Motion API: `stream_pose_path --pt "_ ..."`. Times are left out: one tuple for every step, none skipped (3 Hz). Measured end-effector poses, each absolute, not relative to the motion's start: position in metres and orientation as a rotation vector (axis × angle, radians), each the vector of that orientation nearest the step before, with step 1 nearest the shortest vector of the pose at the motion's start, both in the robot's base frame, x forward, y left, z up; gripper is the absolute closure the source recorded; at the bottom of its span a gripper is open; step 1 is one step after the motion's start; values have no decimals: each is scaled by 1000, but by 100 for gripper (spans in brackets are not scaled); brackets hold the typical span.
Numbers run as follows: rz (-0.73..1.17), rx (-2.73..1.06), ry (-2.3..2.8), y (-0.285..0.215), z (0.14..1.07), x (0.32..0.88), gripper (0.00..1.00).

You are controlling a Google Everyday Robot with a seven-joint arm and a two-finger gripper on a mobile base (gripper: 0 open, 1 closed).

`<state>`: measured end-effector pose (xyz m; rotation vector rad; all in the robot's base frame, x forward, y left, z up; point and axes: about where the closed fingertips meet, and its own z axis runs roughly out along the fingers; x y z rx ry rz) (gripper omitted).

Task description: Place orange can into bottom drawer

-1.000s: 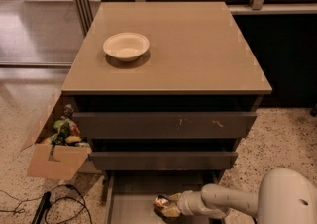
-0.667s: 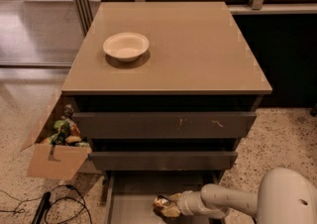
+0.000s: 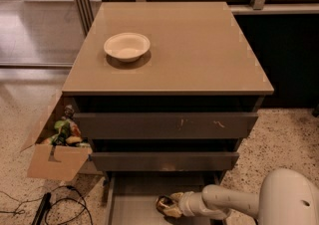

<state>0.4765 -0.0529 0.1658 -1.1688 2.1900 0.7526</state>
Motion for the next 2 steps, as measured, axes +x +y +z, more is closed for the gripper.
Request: stream_pose_path --pt "753 -1169 2190 -53 166 476 0" --pt "753 -1169 2190 -53 166 476 0"
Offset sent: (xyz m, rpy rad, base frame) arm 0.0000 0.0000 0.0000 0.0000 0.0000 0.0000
